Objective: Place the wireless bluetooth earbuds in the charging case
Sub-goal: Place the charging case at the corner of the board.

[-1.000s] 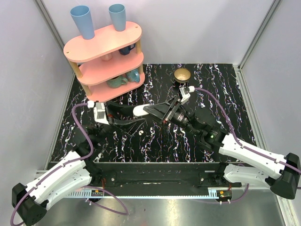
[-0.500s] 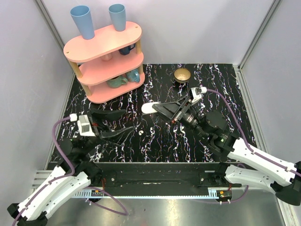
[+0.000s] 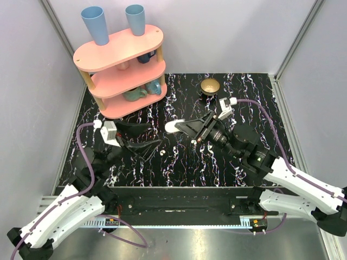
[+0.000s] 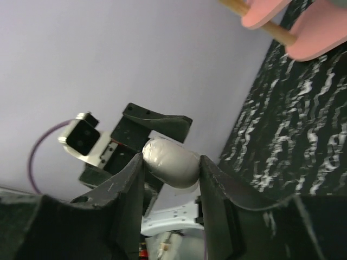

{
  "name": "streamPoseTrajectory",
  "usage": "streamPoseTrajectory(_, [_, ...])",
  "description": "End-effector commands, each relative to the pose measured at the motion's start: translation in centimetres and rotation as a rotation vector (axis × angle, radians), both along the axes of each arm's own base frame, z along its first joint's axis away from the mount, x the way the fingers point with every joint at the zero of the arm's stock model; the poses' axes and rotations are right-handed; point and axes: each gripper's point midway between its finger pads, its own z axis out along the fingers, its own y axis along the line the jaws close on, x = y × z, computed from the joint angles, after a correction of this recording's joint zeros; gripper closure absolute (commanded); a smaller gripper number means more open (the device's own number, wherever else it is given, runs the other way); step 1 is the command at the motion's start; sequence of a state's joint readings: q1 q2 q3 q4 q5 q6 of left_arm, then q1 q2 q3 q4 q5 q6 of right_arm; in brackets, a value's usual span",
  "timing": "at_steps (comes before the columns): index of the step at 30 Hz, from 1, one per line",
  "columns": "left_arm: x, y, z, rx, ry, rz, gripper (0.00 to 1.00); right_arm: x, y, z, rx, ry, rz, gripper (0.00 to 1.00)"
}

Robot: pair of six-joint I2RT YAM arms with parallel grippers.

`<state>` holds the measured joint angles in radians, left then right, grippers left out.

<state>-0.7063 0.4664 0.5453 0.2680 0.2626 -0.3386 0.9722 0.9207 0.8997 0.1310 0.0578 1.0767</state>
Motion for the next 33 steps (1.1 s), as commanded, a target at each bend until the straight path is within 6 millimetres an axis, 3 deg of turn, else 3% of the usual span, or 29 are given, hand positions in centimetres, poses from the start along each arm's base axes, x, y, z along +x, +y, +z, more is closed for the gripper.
streamPoseTrajectory(1, [0.1,0.5,2.9,-0.051,0.05,0.021,0.11,1.8,-2.3,-0.6,-0.261,-0.128,-0.128,0.91])
streamPoseTrajectory(2, [0.6,0.9,2.8,-0.05,0.068,0.056,0.11,2.4,-3.4,-3.2,-0.39,-0.105,-0.17,0.91])
streamPoseTrajectory(5, [1.6,2.2,2.3,-0.038,0.117,0.147,0.11,2.6,-5.2,-8.3,-0.581,-0.034,-0.202,0.91])
streamPoseTrajectory(6, [1.8,2.4,1.8,-0.029,0.13,0.167,0.11,2.4,-5.8,-9.2,-0.603,-0.014,-0.208,0.91])
streamPoseTrajectory(8, [1.9,3.2,1.7,-0.037,0.131,0.201,0.11,1.9,-7.2,-13.0,-0.68,0.067,-0.225,0.91])
streamPoseTrajectory(14, [2.3,4.1,0.2,-0.05,0.167,0.254,0.1,1.3,-12.6,-19.7,-0.891,0.219,-0.362,0.91])
streamPoseTrajectory(17, [2.6,3.9,-0.1,-0.041,0.179,0.258,0.1,1.2,-13.7,-22.5,-1.001,0.272,-0.387,0.92])
streamPoseTrajectory(19, [2.8,3.8,-0.2,-0.029,0.183,0.26,0.1,1.2,-14.4,-23.8,-1.038,0.285,-0.411,0.93])
streamPoseTrajectory(24, [3.0,3.4,-0.6,-0.012,0.204,0.253,0.1,2.8,-16.0,-24.7,-1.133,0.263,-0.531,0.92])
streamPoseTrajectory(33, [3.2,3.6,-1.1,-0.018,0.213,0.266,0.09,5.0,-16.9,-27.5,-1.289,0.275,-0.684,0.91])
